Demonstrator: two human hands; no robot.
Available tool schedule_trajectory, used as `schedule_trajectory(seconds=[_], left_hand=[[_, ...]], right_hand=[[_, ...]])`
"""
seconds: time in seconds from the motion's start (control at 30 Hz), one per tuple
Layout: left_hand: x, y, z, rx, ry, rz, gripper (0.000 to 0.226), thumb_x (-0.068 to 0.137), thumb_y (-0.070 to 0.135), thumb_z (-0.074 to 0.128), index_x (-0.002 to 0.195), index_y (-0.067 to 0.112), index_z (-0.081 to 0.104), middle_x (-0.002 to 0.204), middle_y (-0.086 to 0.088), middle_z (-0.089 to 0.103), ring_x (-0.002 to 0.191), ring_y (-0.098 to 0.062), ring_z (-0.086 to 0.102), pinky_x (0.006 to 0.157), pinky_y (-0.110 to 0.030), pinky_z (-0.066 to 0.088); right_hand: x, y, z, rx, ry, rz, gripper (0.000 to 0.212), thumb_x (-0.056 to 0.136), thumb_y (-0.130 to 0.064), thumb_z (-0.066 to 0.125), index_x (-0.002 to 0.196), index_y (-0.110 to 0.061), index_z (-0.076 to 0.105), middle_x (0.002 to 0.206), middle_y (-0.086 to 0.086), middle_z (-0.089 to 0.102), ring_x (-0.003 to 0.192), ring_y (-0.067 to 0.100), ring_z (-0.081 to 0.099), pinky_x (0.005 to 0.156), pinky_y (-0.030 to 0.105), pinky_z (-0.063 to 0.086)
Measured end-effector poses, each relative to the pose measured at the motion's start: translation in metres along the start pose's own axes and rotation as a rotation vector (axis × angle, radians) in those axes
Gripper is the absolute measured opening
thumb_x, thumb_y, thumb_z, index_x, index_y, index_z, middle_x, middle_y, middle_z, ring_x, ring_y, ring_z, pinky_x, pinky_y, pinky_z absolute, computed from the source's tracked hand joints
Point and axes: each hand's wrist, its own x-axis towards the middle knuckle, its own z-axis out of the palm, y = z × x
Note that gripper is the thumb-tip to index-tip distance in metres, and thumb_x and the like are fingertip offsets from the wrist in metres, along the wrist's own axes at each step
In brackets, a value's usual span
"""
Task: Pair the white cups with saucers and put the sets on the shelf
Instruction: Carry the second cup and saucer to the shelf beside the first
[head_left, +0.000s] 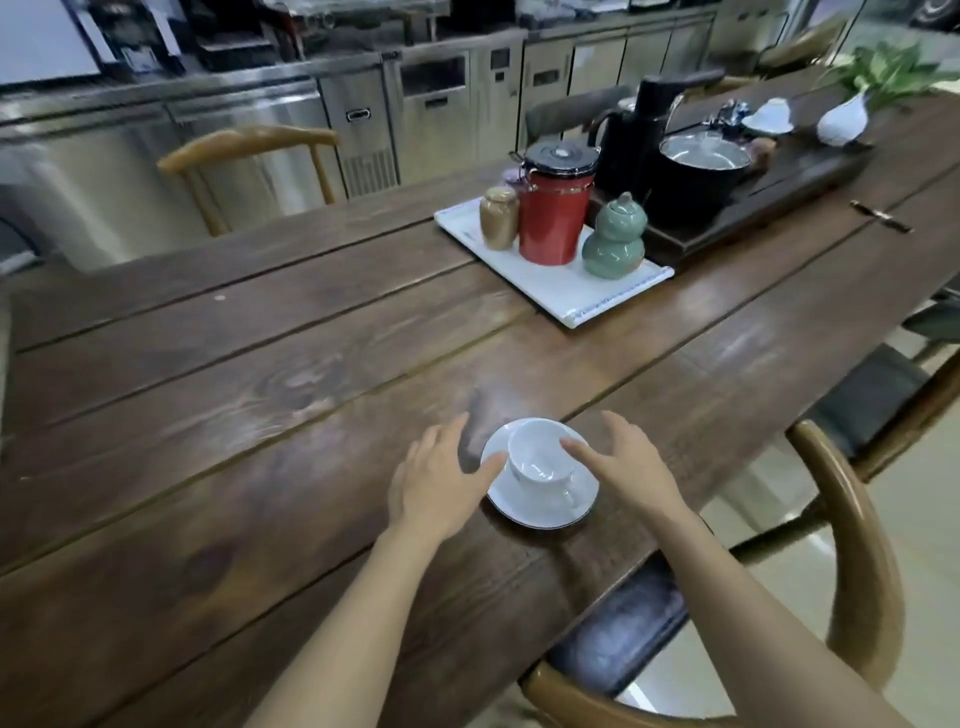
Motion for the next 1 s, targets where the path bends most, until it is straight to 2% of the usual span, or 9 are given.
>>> schedule_trajectory(seconds=[0.1, 0.13, 0.2, 0.3, 0.4, 0.53, 0.73, 0.83, 1.0], left_hand=[[0.011, 0.002, 0.021, -0.181, -0.094, -0.115, 0.077, 0.079, 0.065, 0.050, 0.144, 0.030, 0.029, 0.150, 0.004, 0.036, 0.135, -0.019, 0.036, 0.106, -0.040, 0.033], [0.014, 0.003, 0.027, -0.292, -0.113, -0.164, 0.078, 0.078, 0.064, 0.053, 0.144, 0.029, 0.030, 0.150, 0.004, 0.037, 0.135, -0.018, 0.036, 0.107, -0.040, 0.033], [0.018, 0.007, 0.037, -0.501, -0.120, -0.276, 0.081, 0.076, 0.060, 0.059, 0.144, 0.027, 0.030, 0.149, 0.003, 0.038, 0.133, -0.018, 0.038, 0.106, -0.038, 0.034], [0.022, 0.011, 0.049, -0.654, -0.124, -0.427, 0.074, 0.076, 0.050, 0.067, 0.136, 0.019, 0.038, 0.138, 0.000, 0.043, 0.120, -0.020, 0.048, 0.097, -0.041, 0.045], [0.024, 0.017, 0.055, -0.796, -0.156, -0.541, 0.037, 0.076, 0.038, 0.070, 0.102, 0.017, 0.053, 0.110, -0.001, 0.059, 0.088, -0.014, 0.060, 0.059, -0.030, 0.051], [0.025, 0.018, 0.051, -0.944, -0.204, -0.598, 0.014, 0.078, 0.026, 0.071, 0.082, 0.016, 0.062, 0.084, 0.000, 0.067, 0.074, -0.012, 0.063, 0.055, -0.027, 0.048], [0.013, 0.018, 0.035, -1.132, -0.224, -0.631, 0.057, 0.072, 0.031, 0.072, 0.121, 0.010, 0.052, 0.118, -0.011, 0.063, 0.103, -0.028, 0.062, 0.076, -0.042, 0.054], [0.000, 0.014, 0.020, -1.181, -0.198, -0.606, 0.074, 0.064, 0.038, 0.072, 0.127, 0.011, 0.045, 0.124, -0.014, 0.059, 0.108, -0.032, 0.061, 0.085, -0.047, 0.054], [-0.038, -0.010, -0.013, -1.201, 0.019, -0.585, 0.052, 0.073, 0.039, 0.072, 0.111, 0.018, 0.043, 0.123, -0.009, 0.056, 0.109, -0.029, 0.059, 0.084, -0.047, 0.054]], right_hand=[[0.018, 0.016, 0.010, 0.055, -0.081, 0.070, 0.078, 0.076, -0.061, 0.059, 0.132, -0.010, 0.040, 0.125, 0.008, 0.053, 0.107, 0.023, 0.053, 0.083, 0.036, 0.040], [0.023, 0.021, 0.012, 0.068, -0.109, 0.081, 0.065, 0.076, -0.061, 0.060, 0.114, -0.010, 0.049, 0.104, 0.006, 0.057, 0.088, 0.020, 0.054, 0.073, 0.034, 0.040], [0.032, 0.028, 0.016, 0.106, -0.149, 0.097, 0.049, 0.075, -0.061, 0.061, 0.078, -0.015, 0.045, 0.073, -0.002, 0.045, 0.062, 0.014, 0.042, 0.056, 0.029, 0.034], [0.040, 0.033, 0.015, 0.185, -0.250, 0.111, 0.055, 0.073, -0.066, 0.058, 0.073, -0.012, 0.050, 0.068, -0.002, 0.046, 0.057, 0.013, 0.043, 0.052, 0.025, 0.032], [0.044, 0.036, 0.017, 0.254, -0.318, 0.108, 0.053, 0.071, -0.065, 0.058, 0.072, -0.012, 0.054, 0.067, -0.001, 0.049, 0.057, 0.014, 0.046, 0.052, 0.025, 0.034], [0.047, 0.036, 0.021, 0.281, -0.292, 0.091, 0.043, 0.079, -0.052, 0.061, 0.059, -0.019, 0.044, 0.061, -0.003, 0.045, 0.052, 0.013, 0.045, 0.052, 0.025, 0.034], [0.037, 0.018, 0.023, 0.409, -0.228, 0.005, 0.027, 0.085, -0.043, 0.058, 0.085, -0.020, 0.044, 0.088, -0.004, 0.049, 0.075, 0.007, 0.052, 0.056, 0.023, 0.038], [0.030, -0.002, 0.022, 0.474, -0.244, -0.055, 0.027, 0.085, -0.038, 0.060, 0.093, -0.017, 0.047, 0.091, -0.004, 0.050, 0.080, 0.006, 0.053, 0.058, 0.020, 0.043], [-0.002, -0.043, 0.040, 0.530, -0.322, -0.122, 0.053, 0.073, -0.054, 0.059, 0.102, -0.012, 0.044, 0.093, -0.003, 0.049, 0.084, 0.012, 0.054, 0.067, 0.032, 0.044]])
